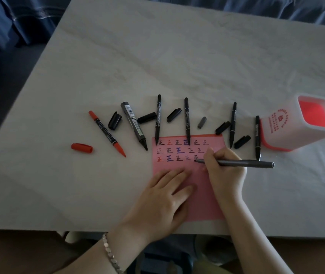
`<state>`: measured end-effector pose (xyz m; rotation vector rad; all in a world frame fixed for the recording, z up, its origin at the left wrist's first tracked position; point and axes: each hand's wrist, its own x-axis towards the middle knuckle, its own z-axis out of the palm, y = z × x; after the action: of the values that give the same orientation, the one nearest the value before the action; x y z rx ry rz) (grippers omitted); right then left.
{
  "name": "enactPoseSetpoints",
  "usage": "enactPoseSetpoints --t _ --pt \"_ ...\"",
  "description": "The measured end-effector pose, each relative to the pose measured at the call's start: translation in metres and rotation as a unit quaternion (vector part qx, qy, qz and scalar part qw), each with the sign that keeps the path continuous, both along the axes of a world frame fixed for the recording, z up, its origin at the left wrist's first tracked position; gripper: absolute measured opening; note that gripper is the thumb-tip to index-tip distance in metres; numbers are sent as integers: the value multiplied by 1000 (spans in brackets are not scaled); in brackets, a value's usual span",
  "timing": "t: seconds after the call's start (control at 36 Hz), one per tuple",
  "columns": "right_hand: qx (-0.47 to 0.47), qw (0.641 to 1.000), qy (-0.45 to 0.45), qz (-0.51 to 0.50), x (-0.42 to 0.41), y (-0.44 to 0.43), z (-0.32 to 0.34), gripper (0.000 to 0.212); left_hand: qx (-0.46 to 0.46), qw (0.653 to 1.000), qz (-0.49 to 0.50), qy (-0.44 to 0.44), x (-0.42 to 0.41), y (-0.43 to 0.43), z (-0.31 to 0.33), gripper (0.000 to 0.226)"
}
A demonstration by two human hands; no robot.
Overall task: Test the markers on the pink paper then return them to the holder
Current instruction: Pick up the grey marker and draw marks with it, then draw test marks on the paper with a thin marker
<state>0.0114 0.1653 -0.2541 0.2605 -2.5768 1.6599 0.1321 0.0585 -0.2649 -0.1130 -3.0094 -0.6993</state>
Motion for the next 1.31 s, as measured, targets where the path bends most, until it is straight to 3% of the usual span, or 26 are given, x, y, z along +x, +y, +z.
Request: enactPoseSetpoints --t 0.25,0.39,0.58,0.69,0.72,0.86,1.06,1.19,1.31 --pt "-12 998 1 -66 0 1 -2 30 1 1000 3 1 0 0 0 38" --pt "-73 994 -23 -83 -1 1 7 24 0 1000 1 -4 1 0 -1 37" --pt "-61 989 -137 -14 -19 19 40 25 -18 1000 2 -11 1 2 1 36" --pt "-203 938 -281 26 -43 31 65 20 3 1000 -2 12 0 2 -2 36" --pt "-197 937 -287 32 -49 33 69 19 3 1000 -1 16 0 2 -2 36" --pt "-2 974 -216 69 -76 33 83 25 -2 1000 2 19 0 2 -3 37" --pt "283 940 -135 137 -84 -2 79 19 -1 1000 6 17 0 1 -3 37" --pt "332 927 -110 137 -81 -23 63 26 -3 1000 4 14 0 1 -2 37" --pt "303 944 -67 109 -80 -18 56 23 -2 1000 3 16 -1 1 -3 37"
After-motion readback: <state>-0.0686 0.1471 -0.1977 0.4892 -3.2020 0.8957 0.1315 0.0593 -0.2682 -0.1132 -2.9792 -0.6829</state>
